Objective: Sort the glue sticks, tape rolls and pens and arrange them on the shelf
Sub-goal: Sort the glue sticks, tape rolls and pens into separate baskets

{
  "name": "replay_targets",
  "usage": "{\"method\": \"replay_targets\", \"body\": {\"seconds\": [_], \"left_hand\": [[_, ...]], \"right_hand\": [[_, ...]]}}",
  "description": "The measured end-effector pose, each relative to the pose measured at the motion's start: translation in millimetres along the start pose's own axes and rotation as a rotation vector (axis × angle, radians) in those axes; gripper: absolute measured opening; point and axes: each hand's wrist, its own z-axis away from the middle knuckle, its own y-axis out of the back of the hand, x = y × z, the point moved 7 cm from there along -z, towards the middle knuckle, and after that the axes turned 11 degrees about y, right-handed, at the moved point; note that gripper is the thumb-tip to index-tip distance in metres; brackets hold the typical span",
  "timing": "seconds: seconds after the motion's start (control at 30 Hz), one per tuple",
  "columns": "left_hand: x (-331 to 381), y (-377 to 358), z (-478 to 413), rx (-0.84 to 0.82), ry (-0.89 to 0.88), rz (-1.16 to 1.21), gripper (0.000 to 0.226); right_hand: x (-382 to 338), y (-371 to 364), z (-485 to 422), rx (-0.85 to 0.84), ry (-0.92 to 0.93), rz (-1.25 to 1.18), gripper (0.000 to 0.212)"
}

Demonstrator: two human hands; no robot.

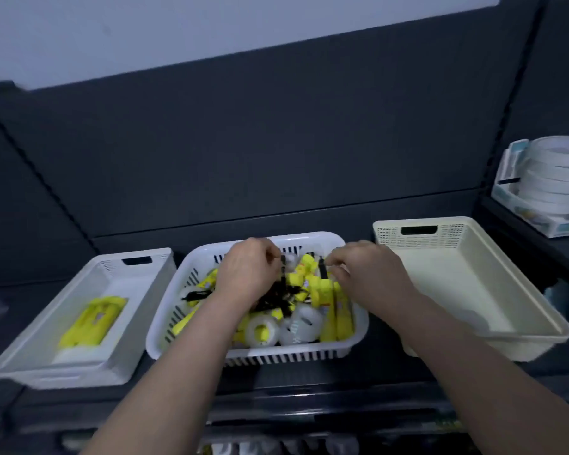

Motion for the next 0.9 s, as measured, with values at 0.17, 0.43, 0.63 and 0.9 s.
{"method": "replay_targets", "body": {"seconds": [0.17, 0.43, 0.63, 0.9], "left_hand": [[-86.9, 19.3, -3.9, -0.040, 0.172, -0.049, 0.018], [-103.4, 14.1, -2.9, -0.113, 0.037, -0.050, 0.006], [-83.2, 1.0, 4.1, -0.147, -0.083, -0.010, 0.005], [-60.1, 0.2, 20.1, -0.321, -0.247, -0.006, 0.019]], "right_hand": [[-46.8, -23.9, -23.4, -0.015, 0.039, -0.068, 0.022], [-71.7, -32.2, -23.3, -0.022, -0.054, -0.097, 0.010], [-72.4, -25.4, 2.9, -0.058, -0.151, -0.002, 0.021], [-82.8, -24.6, 22.8, -0.191, -0.218, -0.031, 0.039]]}}
